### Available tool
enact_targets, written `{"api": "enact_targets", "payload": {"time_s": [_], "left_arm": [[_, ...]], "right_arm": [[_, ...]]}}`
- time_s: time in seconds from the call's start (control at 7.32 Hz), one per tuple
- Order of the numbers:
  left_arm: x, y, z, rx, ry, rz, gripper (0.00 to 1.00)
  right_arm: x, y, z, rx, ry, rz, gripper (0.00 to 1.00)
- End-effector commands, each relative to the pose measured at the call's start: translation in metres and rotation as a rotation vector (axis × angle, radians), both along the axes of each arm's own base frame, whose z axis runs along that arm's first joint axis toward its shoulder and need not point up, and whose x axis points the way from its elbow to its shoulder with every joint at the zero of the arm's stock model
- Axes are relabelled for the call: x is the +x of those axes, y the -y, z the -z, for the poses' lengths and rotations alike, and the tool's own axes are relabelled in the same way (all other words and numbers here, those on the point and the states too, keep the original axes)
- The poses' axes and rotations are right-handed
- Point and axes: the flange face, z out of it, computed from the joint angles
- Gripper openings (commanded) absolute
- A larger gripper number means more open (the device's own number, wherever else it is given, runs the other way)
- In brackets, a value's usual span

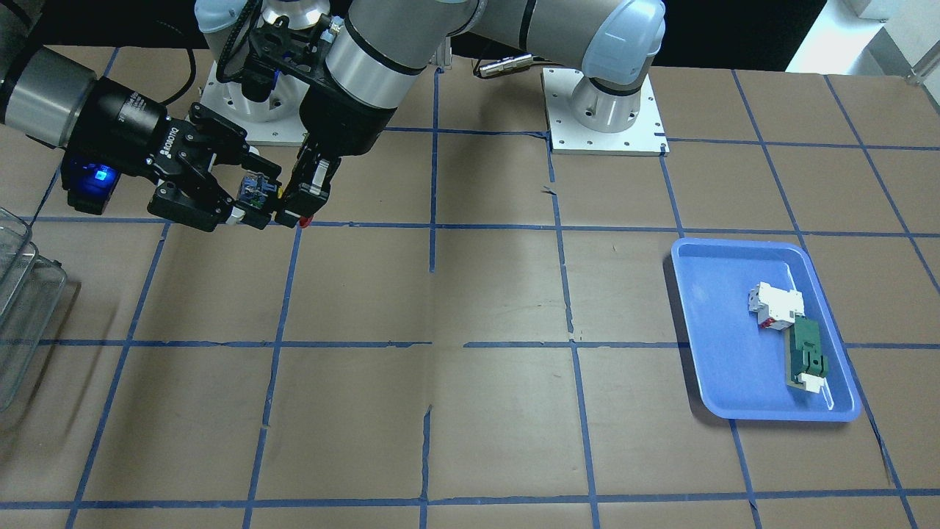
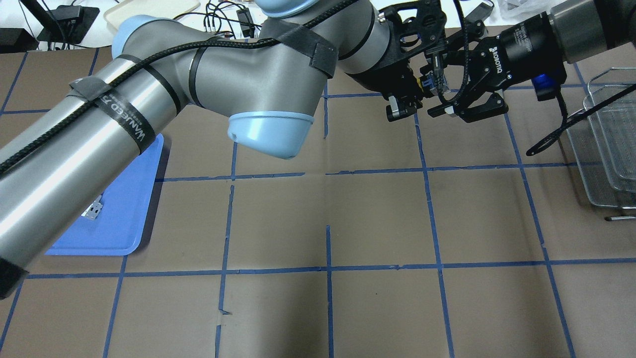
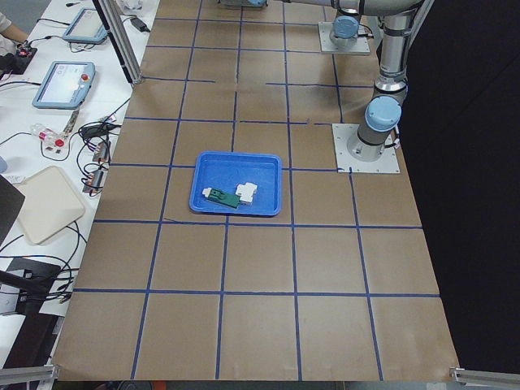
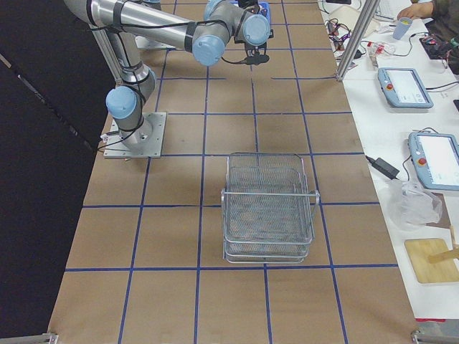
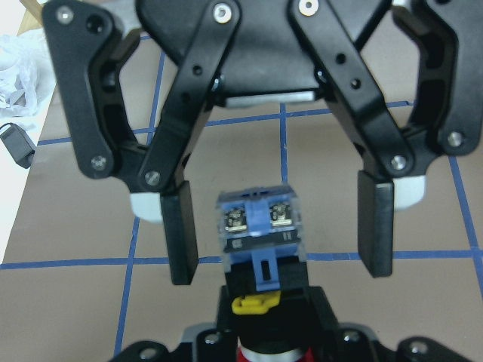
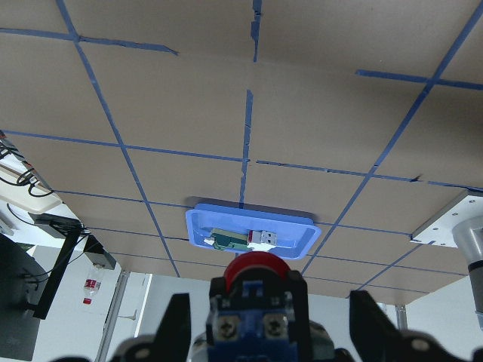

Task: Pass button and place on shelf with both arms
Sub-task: 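Close the right gripper on the button's blue switch block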

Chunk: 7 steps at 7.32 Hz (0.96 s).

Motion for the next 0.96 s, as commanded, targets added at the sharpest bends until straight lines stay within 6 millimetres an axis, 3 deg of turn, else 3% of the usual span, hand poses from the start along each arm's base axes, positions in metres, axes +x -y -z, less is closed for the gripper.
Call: {"api": "enact_targets", "payload": {"time_s": [0.0, 0.27, 0.41, 0.55, 0.68, 0.82], "left_arm": [[0.0005, -0.0009, -0.0016, -0.003, -0.001, -0.002, 0.0], [0.0007, -0.0016, -0.0016, -0.001, -0.001, -0.001, 0.0], [0.0008, -0.0015, -0.0016, 0.0, -0.001, -0.004, 0.0], [0.0014, -0.0004, -0.0006, 0.006, -0.001, -0.012, 0.36], [0.0018, 0.0004, -0.0025, -0.002, 0.004, -0.012, 0.99], [0.0021, 0.0006, -0.0022, -0.003, 0.009, -0.014, 1.0]], "right_arm": [[0.0006, -0.0019, -0.0036, -0.009, -0.001, -0.001, 0.43], [0.0011, -0.0042, -0.007, -0.014, -0.004, -0.001, 0.25], [0.0014, -0.005, -0.0086, -0.02, -0.006, -0.002, 0.21], [0.0016, -0.0053, -0.0094, -0.021, -0.005, -0.001, 0.19], [0.0015, -0.0052, -0.0101, -0.022, -0.005, -0.001, 0.19], [0.0015, -0.0052, -0.0101, -0.022, -0.005, -0.001, 0.19]]}}
